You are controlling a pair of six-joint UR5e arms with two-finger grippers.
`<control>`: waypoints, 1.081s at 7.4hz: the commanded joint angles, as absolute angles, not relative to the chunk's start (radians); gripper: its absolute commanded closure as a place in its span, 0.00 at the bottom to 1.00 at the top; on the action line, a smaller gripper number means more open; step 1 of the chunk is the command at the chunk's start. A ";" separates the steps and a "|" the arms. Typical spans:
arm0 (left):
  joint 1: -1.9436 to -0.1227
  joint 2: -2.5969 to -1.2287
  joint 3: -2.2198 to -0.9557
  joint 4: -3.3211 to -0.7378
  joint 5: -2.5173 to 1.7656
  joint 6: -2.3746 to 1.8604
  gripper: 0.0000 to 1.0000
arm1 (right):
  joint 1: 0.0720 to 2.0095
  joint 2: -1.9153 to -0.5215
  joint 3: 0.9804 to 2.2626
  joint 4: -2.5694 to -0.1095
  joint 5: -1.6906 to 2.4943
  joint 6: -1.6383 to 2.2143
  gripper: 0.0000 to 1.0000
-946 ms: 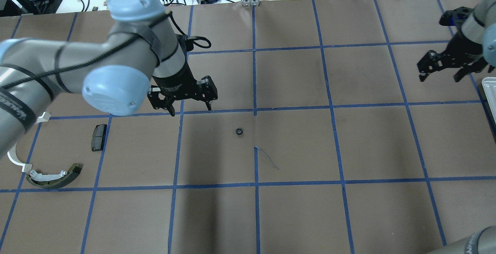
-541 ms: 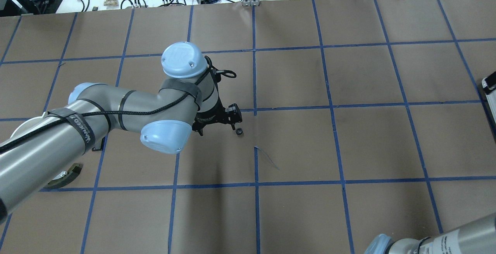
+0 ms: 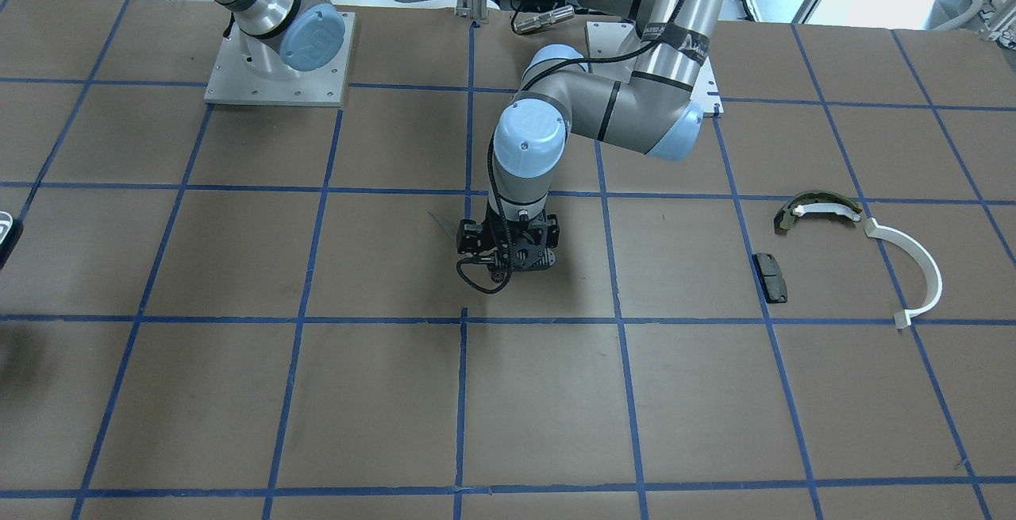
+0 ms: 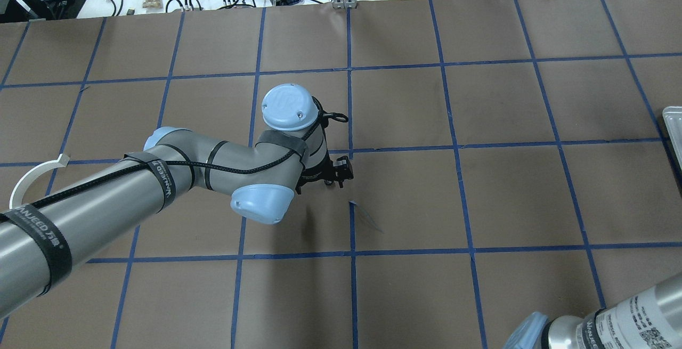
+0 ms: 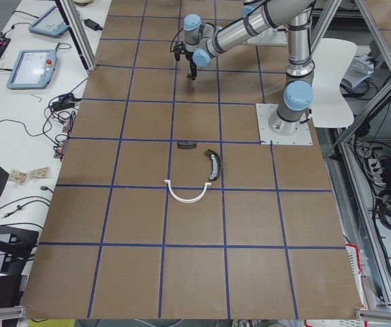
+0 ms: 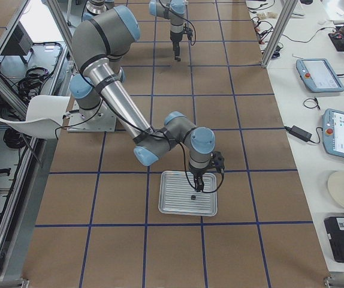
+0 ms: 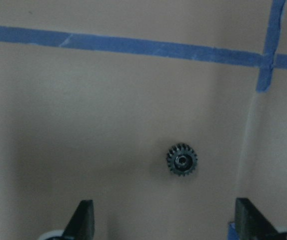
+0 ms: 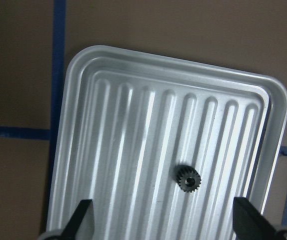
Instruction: Place bearing gear from tray to pile
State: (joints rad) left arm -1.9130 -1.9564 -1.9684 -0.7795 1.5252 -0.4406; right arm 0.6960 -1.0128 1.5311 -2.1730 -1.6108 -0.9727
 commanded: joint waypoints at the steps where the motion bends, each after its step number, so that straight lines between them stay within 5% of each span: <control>1: -1.919 -1.994 -1.970 -0.721 1.528 -0.439 0.00 | 0.683 -0.934 1.479 -2.177 -1.605 -0.960 0.05; 5: -1.919 -2.008 -1.967 -0.689 1.528 -0.436 0.00 | 0.677 -0.908 1.479 -2.178 -1.620 -0.928 0.30; 7: -1.924 -2.008 -1.967 -0.684 1.528 -0.437 0.24 | 0.670 -0.908 1.482 -2.178 -1.621 -0.927 0.37; 8: -1.925 -2.006 -1.967 -0.683 1.528 -0.436 0.51 | 0.670 -0.908 1.482 -2.178 -1.621 -0.927 0.37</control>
